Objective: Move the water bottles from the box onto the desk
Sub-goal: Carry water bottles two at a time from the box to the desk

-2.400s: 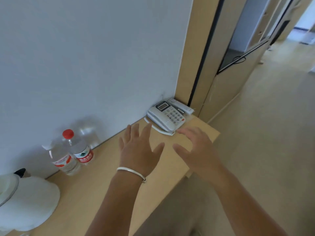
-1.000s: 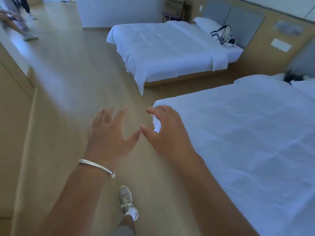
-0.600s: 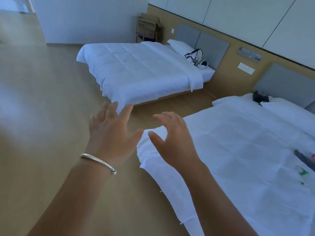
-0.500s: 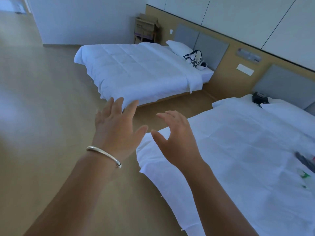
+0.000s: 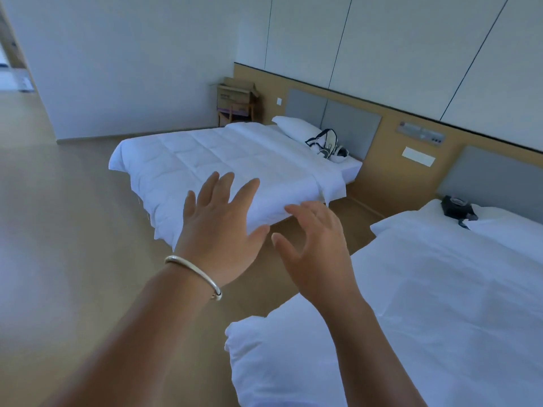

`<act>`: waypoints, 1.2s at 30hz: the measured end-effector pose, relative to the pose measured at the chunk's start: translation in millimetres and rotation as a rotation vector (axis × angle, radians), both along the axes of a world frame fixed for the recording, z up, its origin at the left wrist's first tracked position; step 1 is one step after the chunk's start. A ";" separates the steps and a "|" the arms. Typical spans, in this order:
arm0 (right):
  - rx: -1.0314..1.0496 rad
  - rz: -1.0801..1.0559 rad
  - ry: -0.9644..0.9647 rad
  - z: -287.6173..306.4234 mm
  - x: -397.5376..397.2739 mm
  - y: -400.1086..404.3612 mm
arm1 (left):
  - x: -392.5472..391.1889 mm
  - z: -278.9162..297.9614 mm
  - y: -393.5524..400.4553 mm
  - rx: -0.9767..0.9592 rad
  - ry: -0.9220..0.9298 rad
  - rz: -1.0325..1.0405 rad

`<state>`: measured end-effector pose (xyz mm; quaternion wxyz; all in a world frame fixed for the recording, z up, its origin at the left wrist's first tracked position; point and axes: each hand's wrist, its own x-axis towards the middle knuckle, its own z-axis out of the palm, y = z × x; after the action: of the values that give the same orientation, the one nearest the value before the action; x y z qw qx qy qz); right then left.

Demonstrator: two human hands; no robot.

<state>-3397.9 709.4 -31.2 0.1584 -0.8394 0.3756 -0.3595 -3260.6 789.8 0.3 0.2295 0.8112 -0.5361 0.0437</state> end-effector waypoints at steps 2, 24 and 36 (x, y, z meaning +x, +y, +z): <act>0.000 0.007 -0.017 7.1 24.3 -35.3 | 19.8 8.0 -33.1 -0.021 0.003 0.005; -0.014 -0.067 0.074 33.1 363.4 -241.4 | 374.3 18.8 -235.6 -0.096 -0.038 -0.021; -0.019 -0.046 0.079 54.4 609.2 -286.5 | 614.6 35.5 -281.5 -0.107 -0.033 -0.017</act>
<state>-2788.7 422.9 23.2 0.1272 -0.8456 0.3975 -0.3330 -2646.0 508.4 35.8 0.2639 0.7924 -0.5435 0.0835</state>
